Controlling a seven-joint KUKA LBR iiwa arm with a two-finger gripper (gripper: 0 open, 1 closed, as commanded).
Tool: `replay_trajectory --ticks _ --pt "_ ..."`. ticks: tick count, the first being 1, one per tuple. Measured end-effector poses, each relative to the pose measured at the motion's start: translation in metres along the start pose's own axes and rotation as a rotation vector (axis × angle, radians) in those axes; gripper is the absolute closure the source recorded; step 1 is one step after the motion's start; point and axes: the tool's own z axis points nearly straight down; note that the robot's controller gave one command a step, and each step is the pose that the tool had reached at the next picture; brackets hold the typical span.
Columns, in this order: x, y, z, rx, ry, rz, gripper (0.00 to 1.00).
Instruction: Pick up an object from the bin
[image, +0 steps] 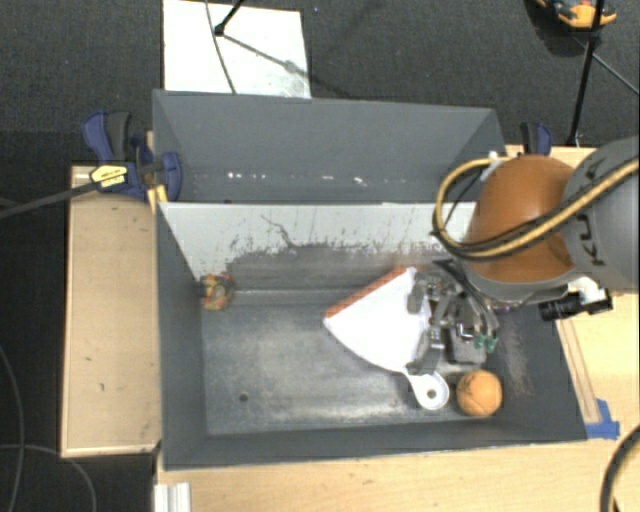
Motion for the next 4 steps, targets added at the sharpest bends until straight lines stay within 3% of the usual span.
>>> replay_trajectory --ticks 1,2,3,4 --pt "0.013 0.004 0.007 0.0 -0.001 0.228 0.0" --pt "-0.001 0.012 0.064 -0.001 -0.003 0.206 0.0" --pt "0.007 0.028 0.088 0.0 0.002 0.21 1.0" --pt "0.007 0.028 0.088 0.0 0.002 0.21 1.0"
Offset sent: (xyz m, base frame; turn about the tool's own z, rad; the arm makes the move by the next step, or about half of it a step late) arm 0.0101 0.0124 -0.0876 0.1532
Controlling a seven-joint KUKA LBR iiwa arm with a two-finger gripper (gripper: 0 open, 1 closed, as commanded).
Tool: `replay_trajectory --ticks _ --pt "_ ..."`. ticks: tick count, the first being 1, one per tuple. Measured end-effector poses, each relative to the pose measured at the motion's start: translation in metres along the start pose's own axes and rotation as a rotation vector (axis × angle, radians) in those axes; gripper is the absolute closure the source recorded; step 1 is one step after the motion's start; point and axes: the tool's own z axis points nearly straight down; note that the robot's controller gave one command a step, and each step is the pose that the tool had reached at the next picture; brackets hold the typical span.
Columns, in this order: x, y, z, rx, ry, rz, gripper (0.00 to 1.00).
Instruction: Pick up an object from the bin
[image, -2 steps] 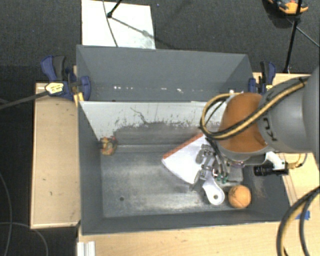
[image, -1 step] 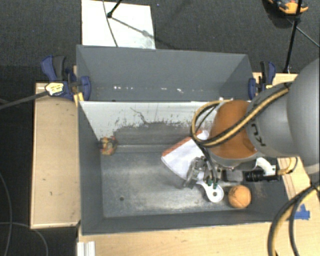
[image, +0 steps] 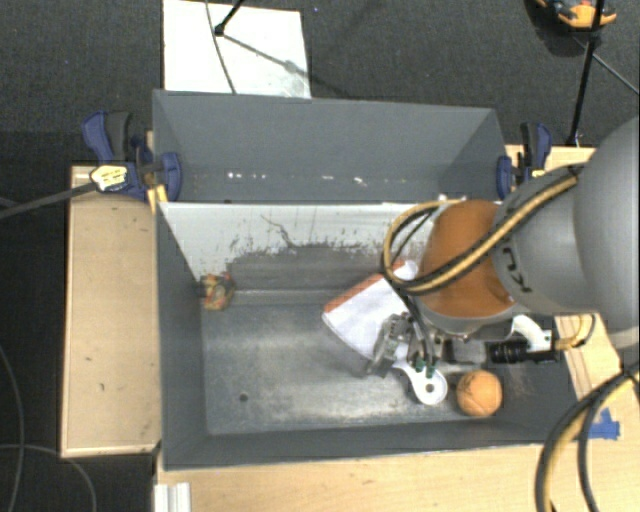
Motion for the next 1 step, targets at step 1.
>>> replay_trajectory --ticks 1 --pt "0.0008 -0.0005 -0.0042 0.001 0.001 0.0 1.0"
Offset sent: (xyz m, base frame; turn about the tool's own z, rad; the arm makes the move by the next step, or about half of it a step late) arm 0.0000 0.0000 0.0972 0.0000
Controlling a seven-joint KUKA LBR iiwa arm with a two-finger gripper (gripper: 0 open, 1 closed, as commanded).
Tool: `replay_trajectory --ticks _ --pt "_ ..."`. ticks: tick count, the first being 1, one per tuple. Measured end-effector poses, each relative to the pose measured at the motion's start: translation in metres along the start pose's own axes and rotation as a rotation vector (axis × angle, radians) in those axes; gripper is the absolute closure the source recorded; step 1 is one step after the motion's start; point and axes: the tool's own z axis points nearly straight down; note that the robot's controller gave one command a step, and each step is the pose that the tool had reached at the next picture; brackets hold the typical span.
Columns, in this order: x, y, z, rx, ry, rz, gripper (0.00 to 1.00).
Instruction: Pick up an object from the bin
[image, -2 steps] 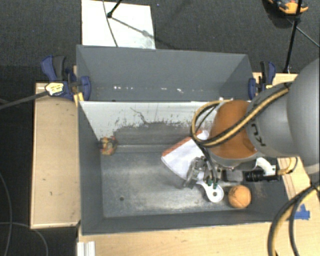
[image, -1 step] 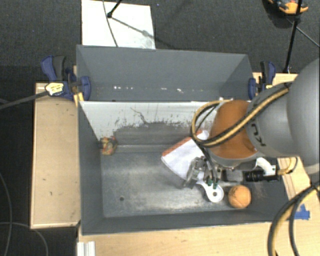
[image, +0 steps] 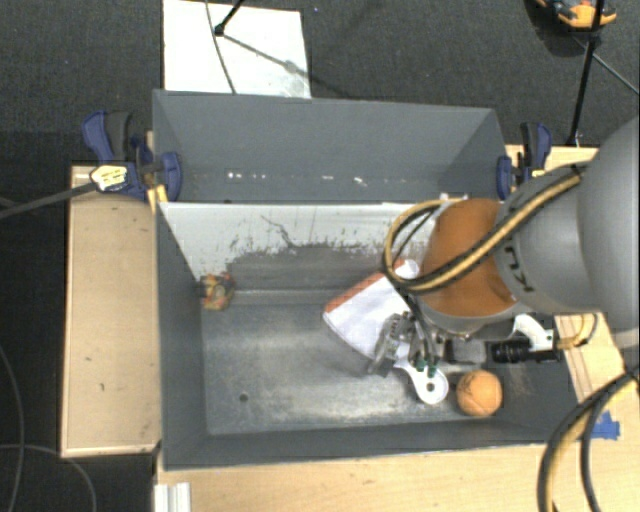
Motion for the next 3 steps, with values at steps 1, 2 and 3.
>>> replay_trajectory --ticks 1,2,3 --pt "0.002 -0.001 -0.016 0.003 0.006 -0.001 1.0" --pt "0.001 -0.001 -0.038 0.001 0.002 -0.002 1.0" --pt "-0.001 0.0 -0.052 -0.003 -0.007 -0.003 1.0"
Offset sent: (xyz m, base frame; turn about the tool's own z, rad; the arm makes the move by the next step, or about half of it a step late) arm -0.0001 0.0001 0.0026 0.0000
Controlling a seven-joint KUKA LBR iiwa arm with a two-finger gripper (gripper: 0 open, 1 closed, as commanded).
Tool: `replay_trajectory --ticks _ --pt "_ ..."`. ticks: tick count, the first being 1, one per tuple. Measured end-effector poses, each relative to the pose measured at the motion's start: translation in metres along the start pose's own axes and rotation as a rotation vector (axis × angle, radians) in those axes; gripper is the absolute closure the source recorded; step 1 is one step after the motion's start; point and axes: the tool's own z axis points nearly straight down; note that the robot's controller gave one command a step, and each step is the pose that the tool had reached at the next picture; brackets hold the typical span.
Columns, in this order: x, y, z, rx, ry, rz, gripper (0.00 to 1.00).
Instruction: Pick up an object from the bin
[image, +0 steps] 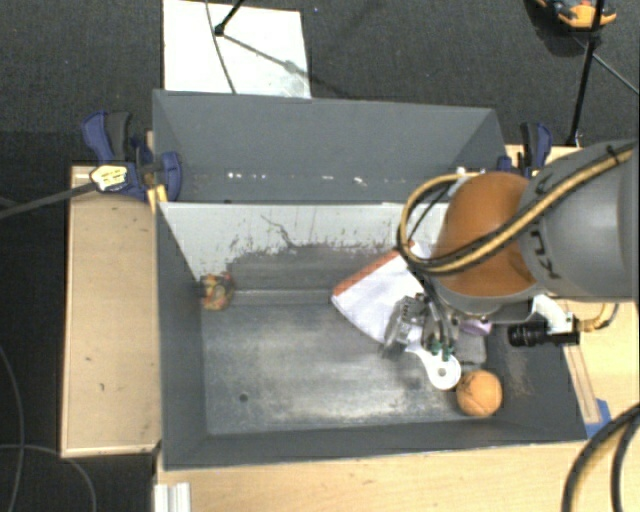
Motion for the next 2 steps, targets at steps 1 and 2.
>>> replay_trajectory --ticks 1,2 --pt "-0.0001 -0.0001 -0.0042 -0.001 -0.002 0.0 1.0" --pt "0.0004 -0.0003 -0.0066 0.001 0.001 -0.001 1.0"
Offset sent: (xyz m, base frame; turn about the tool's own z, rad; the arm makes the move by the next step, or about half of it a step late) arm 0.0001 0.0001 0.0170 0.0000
